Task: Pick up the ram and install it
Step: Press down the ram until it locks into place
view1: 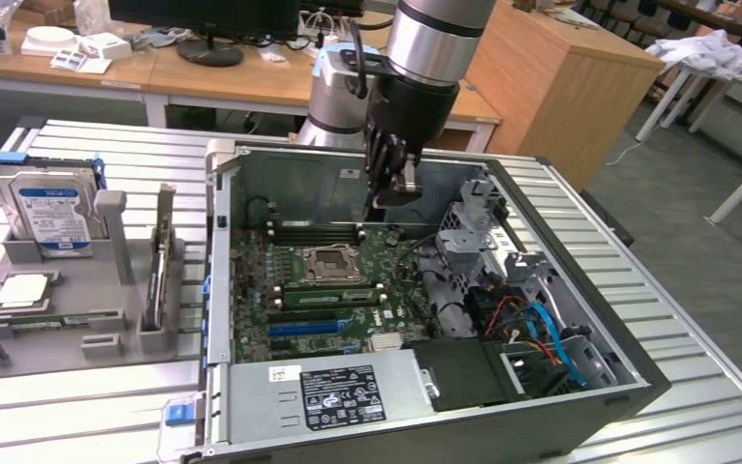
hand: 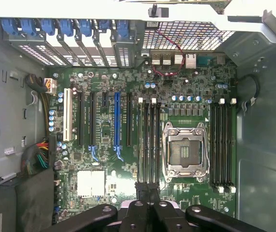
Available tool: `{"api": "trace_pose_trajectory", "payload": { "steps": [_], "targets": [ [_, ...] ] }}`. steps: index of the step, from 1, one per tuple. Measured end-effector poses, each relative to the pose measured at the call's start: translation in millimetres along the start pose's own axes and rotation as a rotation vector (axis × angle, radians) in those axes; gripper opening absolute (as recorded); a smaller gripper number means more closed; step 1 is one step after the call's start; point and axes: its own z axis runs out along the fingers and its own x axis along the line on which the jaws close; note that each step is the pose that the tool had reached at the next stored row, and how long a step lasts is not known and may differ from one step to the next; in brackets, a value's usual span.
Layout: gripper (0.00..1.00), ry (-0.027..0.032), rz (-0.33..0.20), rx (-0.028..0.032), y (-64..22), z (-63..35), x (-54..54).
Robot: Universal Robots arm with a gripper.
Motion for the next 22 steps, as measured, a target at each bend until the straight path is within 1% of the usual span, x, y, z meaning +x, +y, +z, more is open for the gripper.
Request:
{"api": "trace_pose_trajectory", "payload": {
  "steps": [15, 18, 22],
  "targets": [
    [0.11, 0.0000, 0.000, -0.0007, -28.1, -0.8, -0.3],
    [0.11, -0.0001, 0.000, -0.0007, -31.6, -0.9, -0.3],
    [0.11, -0.0001, 0.000, -0.0007, -31.6, -0.9, -0.3]
  ]
}}
